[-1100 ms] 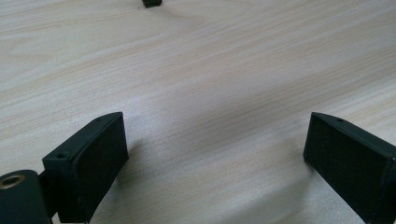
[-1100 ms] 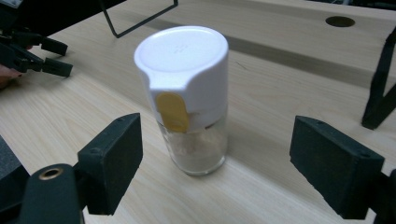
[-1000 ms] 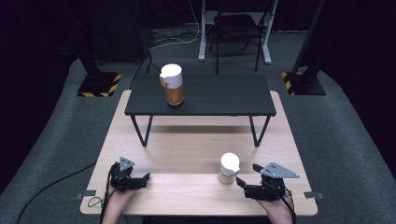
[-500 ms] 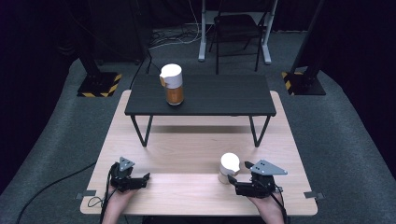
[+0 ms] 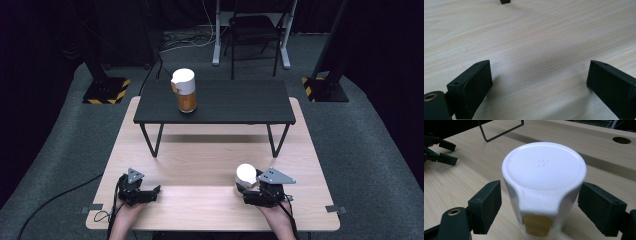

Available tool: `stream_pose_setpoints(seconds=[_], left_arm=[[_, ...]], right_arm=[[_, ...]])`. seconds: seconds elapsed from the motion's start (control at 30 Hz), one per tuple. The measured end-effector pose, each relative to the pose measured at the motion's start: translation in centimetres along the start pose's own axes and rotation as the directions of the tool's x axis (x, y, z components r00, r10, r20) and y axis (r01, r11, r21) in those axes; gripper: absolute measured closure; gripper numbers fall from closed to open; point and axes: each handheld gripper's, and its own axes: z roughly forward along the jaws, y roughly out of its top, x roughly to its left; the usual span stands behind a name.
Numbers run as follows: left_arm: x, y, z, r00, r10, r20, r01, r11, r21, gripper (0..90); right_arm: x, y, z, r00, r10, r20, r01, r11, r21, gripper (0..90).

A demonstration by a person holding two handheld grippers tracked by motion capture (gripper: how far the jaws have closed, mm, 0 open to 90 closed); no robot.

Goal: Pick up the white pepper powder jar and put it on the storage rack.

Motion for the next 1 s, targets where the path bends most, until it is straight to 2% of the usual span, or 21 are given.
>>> stream_pose_setpoints(seconds=[0.2,0.3,0.57,0.8,1.0], left_arm=[[0.0,0.0,0.0,1.0,0.001,0.0,-0.001,1.0,0.001,5.5],[0.0,0.0,0.0,1.0,0.001,0.0,-0.001,1.0,0.0,5.5],[0.0,0.0,0.0,1.0,0.0,0.0,0.0,1.0,0.0,5.5],[0.0,0.0,0.0,1.0,0.0,0.0,0.0,1.0,0.0,5.5],[0.0,0.0,0.0,1.0,0.0,0.0,0.0,1.0,0.0,5.5]], right_arm=[[0.1,0.0,0.9,1.0,-0.001,0.005,0.001,1.0,-0.006,21.5],[0.0,0.0,1.4,0.9999,0.014,0.004,-0.014,1.0,-0.007,22.8],[0.2,0.0,2.4,0.9999,0.009,0.009,-0.008,1.0,-0.014,26.5],[0.4,-1.4,2.8,0.9998,0.007,0.02,-0.005,0.998,-0.067,29.0],[0.6,-1.9,2.8,0.9995,0.005,0.031,-0.002,0.996,-0.086,29.5]])
